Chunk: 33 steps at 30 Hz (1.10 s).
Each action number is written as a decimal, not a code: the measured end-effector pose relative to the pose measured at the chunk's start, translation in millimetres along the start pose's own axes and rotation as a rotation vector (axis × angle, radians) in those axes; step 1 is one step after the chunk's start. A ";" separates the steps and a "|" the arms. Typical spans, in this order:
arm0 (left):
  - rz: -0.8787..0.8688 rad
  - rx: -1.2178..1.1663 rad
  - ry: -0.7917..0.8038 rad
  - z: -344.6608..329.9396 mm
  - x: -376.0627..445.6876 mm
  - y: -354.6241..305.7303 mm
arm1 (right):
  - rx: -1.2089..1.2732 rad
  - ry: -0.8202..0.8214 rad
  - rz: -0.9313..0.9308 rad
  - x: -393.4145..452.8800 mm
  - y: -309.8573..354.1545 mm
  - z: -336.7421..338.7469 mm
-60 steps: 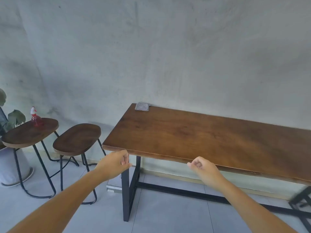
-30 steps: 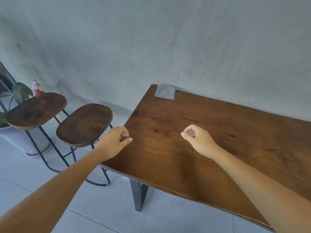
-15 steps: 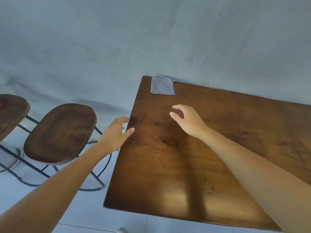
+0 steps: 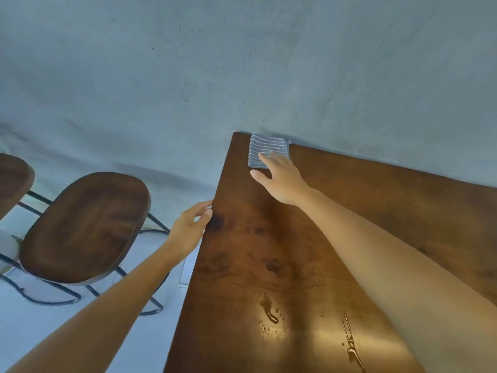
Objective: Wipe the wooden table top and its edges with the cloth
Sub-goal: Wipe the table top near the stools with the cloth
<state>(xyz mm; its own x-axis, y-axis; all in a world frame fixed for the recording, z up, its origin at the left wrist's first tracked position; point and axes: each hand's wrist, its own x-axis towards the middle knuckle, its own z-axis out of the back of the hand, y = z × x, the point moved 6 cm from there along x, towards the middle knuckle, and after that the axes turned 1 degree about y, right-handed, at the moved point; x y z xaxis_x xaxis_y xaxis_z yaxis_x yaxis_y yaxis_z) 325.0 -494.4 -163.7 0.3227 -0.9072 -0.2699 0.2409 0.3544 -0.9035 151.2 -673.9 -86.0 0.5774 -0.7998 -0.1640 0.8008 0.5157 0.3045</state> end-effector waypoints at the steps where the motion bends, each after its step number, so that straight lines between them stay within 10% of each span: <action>1: 0.011 -0.045 0.005 -1.6 1.2 0.5 | -0.027 0.010 0.008 12.3 0.1 -1.4; 19: 0.082 -0.297 0.023 -8.7 1.4 4.8 | -0.209 0.137 0.119 133.6 9.7 -20.8; 33: -0.025 -0.266 0.003 -2.3 2.2 2.9 | -0.185 0.227 0.171 50.8 43.1 -46.6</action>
<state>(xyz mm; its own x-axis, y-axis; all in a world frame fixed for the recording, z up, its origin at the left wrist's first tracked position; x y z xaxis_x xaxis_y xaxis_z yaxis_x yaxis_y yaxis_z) 324.3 -496.0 -167.7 0.3167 -0.9158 -0.2472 -0.0008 0.2604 -0.9655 222.5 -677.9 -124.9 0.7096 -0.6189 -0.3367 0.6928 0.6999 0.1736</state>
